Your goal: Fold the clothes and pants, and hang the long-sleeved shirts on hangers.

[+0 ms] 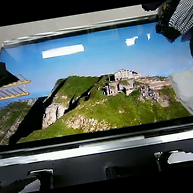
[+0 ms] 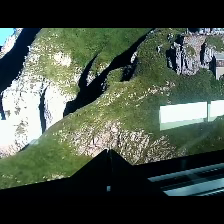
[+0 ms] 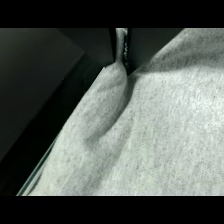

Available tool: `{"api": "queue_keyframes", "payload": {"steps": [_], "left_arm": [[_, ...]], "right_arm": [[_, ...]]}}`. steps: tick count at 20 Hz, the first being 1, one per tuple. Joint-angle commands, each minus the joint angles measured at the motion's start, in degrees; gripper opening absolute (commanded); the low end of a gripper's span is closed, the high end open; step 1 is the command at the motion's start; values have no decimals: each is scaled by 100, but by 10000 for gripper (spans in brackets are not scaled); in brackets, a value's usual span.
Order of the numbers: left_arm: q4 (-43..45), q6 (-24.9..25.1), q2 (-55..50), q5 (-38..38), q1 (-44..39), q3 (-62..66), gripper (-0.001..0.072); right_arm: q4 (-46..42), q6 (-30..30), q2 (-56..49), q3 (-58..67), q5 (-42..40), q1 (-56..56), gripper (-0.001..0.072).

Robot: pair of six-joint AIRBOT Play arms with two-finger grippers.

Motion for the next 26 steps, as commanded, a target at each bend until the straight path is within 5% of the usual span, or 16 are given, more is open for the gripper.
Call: {"api": "queue_keyframes", "payload": {"steps": [1, 10, 12, 13, 14, 17, 18, 20, 22, 24, 26], "left_arm": [[0, -4, 0, 2, 0, 0, 18], [-2, -4, 0, 2, 0, 0, 18], [-4, -4, 0, 2, 0, 0, 18], [-4, -4, 0, 2, 0, 0, 18], [-4, -4, 0, 2, 0, 0, 18], [0, 0, -26, 24, 0, 0, 19], [0, 2, -52, 33, 0, -22, 19], [4, 2, -90, 68, 0, -195, 19], [116, 20, -85, 184, -2, -490, 18], [415, 157, 4, 457, -28, -800, 18], [868, 190, 118, 732, -61, -1047, 17]], "right_arm": [[-210, -11, 70, -339, -52, -2, 30], [-710, -271, 79, -538, -92, -2, 52], [-789, -297, 92, -529, -79, -2, 325], [-802, -356, 138, -490, -151, -2, 407], [-748, -321, 229, -387, -310, -2, 412], [573, -457, 529, 321, -1217, 0, 374], [1491, -791, 603, 614, -1648, 11, 291], [3042, -1488, 629, 1113, -2127, 278, 266], [3615, -1937, 664, 1410, -2151, 920, 241], [3899, -2068, 813, 1421, -2100, 1676, 123], [3884, -2308, 973, 1421, -1878, 2483, 110]]}}
